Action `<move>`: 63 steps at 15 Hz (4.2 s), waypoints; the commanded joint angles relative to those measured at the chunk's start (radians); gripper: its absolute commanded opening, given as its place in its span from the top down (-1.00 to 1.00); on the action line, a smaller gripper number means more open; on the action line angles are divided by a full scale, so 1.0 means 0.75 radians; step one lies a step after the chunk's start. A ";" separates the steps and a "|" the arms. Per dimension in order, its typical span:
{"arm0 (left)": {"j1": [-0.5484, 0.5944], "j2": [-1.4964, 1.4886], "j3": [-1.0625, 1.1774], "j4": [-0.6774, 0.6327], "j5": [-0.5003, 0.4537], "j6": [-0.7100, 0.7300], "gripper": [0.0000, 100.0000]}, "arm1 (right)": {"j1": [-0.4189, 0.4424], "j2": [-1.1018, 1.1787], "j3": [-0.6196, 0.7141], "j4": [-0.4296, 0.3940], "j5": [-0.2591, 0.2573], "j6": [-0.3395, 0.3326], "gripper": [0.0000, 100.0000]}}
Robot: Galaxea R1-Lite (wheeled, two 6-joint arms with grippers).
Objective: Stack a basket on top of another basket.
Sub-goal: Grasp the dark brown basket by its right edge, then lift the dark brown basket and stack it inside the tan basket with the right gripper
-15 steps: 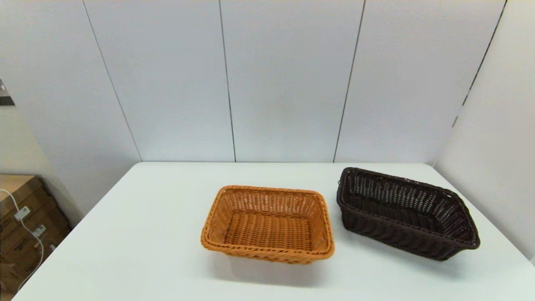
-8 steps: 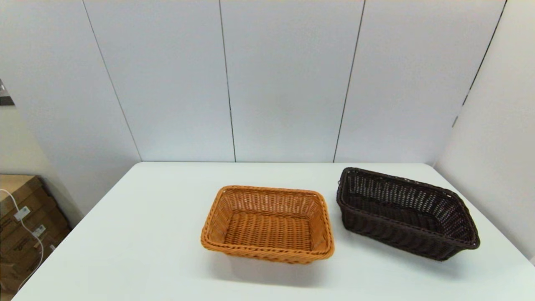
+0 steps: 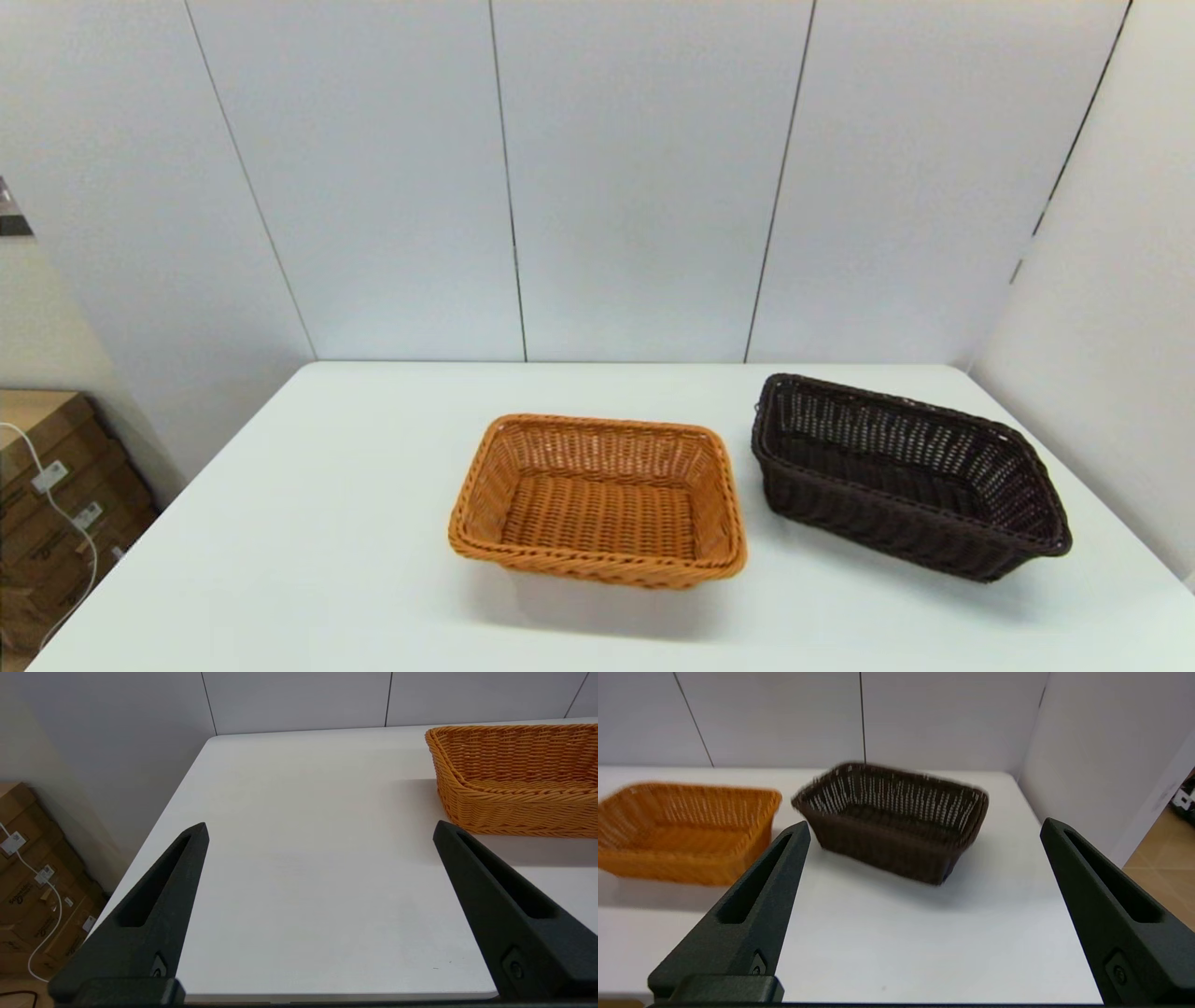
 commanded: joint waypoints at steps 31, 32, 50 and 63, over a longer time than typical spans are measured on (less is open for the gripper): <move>0.000 0.002 0.000 0.000 0.000 0.004 -1.00 | -0.439 2.582 -1.171 0.372 0.106 -0.171 -1.00; 0.000 0.002 0.000 0.000 0.000 0.004 -1.00 | -0.439 2.609 -1.171 0.370 0.106 -0.171 -1.00; 0.000 0.002 0.000 0.002 0.000 0.006 -1.00 | -0.548 2.697 -1.238 0.401 0.391 -0.136 1.00; 0.000 0.002 0.000 0.000 0.000 0.008 -1.00 | -0.748 2.650 -1.613 1.129 0.892 -0.355 1.00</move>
